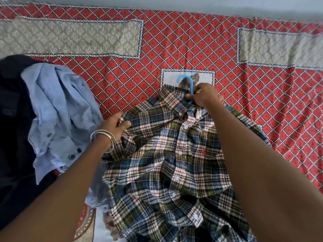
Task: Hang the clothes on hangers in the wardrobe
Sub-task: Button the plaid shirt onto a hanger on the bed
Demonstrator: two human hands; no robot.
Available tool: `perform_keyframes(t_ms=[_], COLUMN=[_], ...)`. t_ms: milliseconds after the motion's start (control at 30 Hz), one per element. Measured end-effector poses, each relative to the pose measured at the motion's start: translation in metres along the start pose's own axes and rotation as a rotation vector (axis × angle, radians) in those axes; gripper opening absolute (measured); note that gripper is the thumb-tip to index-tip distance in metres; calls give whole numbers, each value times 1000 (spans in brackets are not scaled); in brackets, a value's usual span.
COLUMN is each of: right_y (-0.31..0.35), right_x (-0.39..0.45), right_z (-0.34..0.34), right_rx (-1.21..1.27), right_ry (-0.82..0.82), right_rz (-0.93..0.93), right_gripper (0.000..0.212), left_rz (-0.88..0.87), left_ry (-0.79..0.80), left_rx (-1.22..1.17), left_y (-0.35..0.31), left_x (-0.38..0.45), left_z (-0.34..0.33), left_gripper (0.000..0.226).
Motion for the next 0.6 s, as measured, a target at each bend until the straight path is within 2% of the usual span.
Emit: perform_keyframes(t_ms=[100, 200, 267, 333, 433, 467, 533, 600], right_y=[-1, -5, -9, -10, -10, -8, 1, 13], right_x=[-9, -17, -27, -35, -61, -71, -92, -119], right_z=[6, 32, 54, 66, 89, 96, 109, 116], right_rx=[222, 409, 467, 510, 488, 461, 481, 480], right_ry=[0, -136, -267, -333, -360, -361, -286, -179], right_rz=[-41, -33, -4, 29, 169, 235, 375, 490], right_gripper=[24, 21, 22, 24, 25, 22, 18, 21], left_rz=[16, 25, 28, 112, 248, 224, 44, -141], left_ry=[-11, -49, -52, -56, -96, -62, 44, 71], left_rx=[-14, 121, 264, 384, 386, 427, 448, 265], left_y=[-1, 2, -1, 0, -9, -19, -53, -101], left_x=[-11, -11, -11, -7, -11, -10, -8, -17], left_z=[6, 12, 13, 16, 23, 24, 23, 29], left_gripper=[45, 50, 48, 45, 50, 61, 91, 93])
Point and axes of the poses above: each hand's wrist, its own x-axis towards the middle knuckle, its own z-axis out of the back of the hand, y = z × x, the point moved 8 cm from there along x, towards the middle knuckle, and after that the axes turned 8 degrees about -z, right-handed, at the moved point
